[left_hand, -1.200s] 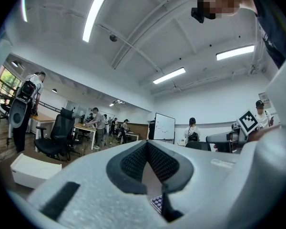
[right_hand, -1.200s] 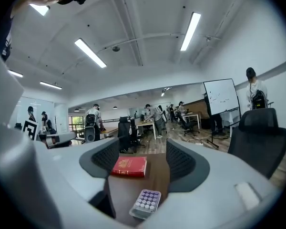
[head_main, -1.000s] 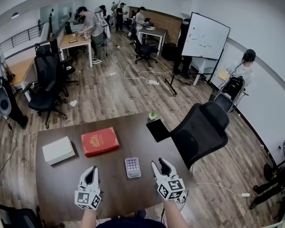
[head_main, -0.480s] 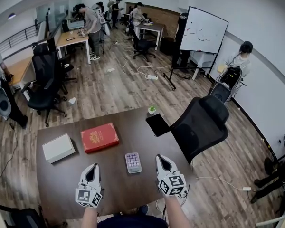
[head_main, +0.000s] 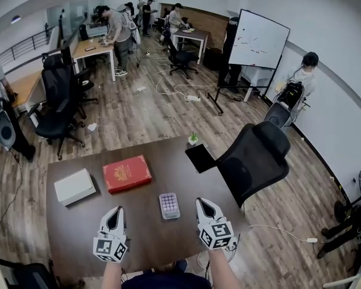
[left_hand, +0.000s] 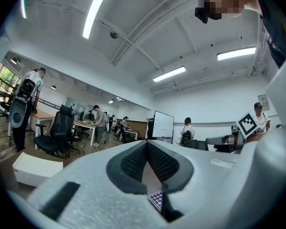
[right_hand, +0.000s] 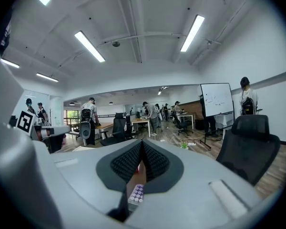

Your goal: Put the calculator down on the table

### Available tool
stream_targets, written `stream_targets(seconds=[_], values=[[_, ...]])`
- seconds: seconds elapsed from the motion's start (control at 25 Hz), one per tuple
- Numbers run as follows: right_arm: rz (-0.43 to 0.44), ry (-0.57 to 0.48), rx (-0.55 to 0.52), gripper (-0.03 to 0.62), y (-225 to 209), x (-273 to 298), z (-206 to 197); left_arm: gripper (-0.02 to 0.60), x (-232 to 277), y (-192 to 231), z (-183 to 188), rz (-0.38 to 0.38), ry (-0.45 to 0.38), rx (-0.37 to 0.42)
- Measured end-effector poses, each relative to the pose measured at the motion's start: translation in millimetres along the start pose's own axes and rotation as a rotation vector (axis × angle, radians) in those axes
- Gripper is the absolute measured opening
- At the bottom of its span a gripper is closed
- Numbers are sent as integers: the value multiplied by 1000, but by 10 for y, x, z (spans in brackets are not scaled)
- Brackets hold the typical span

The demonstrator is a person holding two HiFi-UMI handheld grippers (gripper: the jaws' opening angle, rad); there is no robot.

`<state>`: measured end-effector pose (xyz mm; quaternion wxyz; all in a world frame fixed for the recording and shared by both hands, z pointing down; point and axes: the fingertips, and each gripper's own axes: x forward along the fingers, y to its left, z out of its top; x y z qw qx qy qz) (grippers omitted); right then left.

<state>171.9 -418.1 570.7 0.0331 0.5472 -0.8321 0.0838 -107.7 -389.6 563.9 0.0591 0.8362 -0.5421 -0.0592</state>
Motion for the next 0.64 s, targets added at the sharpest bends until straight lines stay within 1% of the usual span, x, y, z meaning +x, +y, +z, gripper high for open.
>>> stream_targets(seconds=[0.12,0.4,0.64], values=[[0,20,17,9,-17,-3,-63,-5,-5,-30,-28,-9,8,-2],[-28,43,37,9,-95,-21,-125,-5,31,-68,-47,-27,22,-9],[-27,52,29,9,-136,-40,-149,-5,54,-82,-72,-30,30,-12]])
